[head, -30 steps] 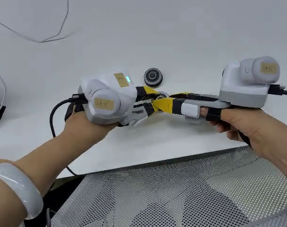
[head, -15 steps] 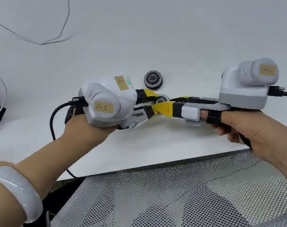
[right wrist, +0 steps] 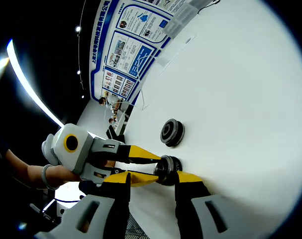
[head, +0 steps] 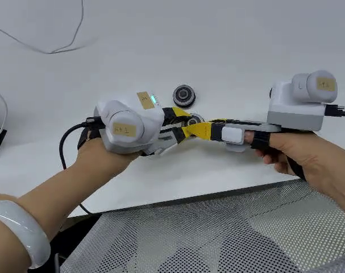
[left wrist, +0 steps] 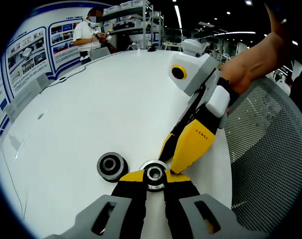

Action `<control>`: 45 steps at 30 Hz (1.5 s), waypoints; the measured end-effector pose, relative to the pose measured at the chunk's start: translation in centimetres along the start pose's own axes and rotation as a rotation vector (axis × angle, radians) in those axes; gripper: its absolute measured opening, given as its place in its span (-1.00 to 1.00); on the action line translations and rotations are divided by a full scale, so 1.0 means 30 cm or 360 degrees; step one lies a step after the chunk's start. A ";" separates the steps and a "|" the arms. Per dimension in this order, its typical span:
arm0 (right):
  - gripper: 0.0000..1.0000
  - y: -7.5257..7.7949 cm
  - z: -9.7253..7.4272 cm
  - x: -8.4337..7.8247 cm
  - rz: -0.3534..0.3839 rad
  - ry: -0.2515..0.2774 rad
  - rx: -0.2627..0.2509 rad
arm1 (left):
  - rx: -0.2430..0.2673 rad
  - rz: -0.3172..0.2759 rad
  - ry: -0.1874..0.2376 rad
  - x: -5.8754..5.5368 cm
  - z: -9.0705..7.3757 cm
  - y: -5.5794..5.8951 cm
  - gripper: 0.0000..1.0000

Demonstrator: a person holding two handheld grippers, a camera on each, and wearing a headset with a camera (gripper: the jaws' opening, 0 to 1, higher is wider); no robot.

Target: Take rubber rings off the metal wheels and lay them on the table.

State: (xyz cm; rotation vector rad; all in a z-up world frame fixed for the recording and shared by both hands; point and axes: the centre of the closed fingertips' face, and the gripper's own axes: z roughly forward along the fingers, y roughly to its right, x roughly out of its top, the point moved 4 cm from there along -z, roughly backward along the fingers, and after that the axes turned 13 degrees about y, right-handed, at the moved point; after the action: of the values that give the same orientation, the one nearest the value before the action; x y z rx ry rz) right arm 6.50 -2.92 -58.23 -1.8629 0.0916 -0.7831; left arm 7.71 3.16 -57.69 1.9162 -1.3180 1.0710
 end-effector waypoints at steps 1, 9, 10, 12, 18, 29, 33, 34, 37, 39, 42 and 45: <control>-0.28 -0.002 -0.001 0.000 -0.0001 0.0001 0.0004 | 0.0000 0.0000 0.0000 0.000 0.000 0.000 -0.76; -0.34 0.010 -0.002 -0.002 0.0013 0.0005 0.0001 | -0.0001 0.0000 0.0001 0.001 0.001 0.001 -0.76; -0.36 0.014 -0.004 -0.002 0.0027 0.0009 0.0004 | -0.0001 0.0000 0.0001 0.001 0.001 0.001 -0.76; -0.33 0.004 -0.007 0.000 0.0071 0.0020 0.0027 | -0.0003 0.0002 0.0001 0.002 0.002 0.002 -0.76; -0.34 0.006 -0.011 -0.005 0.0071 0.0018 0.0025 | -0.0005 0.0002 0.0002 0.004 0.002 0.003 -0.76; -0.55 0.027 -0.017 -0.006 0.0077 0.0045 -0.0021 | -0.0006 0.0001 0.0006 0.006 0.001 0.006 -0.76; -0.65 0.040 -0.014 -0.009 0.0067 0.0050 -0.0046 | -0.0006 0.0003 0.0006 0.007 0.001 0.006 -0.76; -0.69 0.046 -0.013 -0.010 0.0071 0.0052 -0.0055 | -0.0006 0.0002 0.0008 0.007 0.001 0.006 -0.76; -0.78 0.055 -0.015 -0.010 0.0079 0.0059 -0.0076 | -0.0008 0.0002 0.0008 0.007 0.001 0.007 -0.76; -0.82 0.059 -0.017 -0.010 0.0062 0.0062 -0.0088 | -0.0008 0.0002 0.0009 0.007 0.000 0.007 -0.76; -0.87 0.061 -0.019 -0.010 0.0067 0.0066 -0.0094 | -0.0009 0.0002 0.0009 0.007 0.000 0.006 -0.76; -0.89 0.060 -0.019 -0.007 0.0062 0.0069 -0.0092 | -0.0010 0.0001 0.0009 0.007 0.000 0.007 -0.76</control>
State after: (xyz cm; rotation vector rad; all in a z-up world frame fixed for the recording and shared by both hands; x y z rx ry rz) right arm 6.55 -4.08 -59.74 -1.8933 0.1788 -0.8015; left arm 7.57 2.98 -57.51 1.9068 -1.3175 1.0712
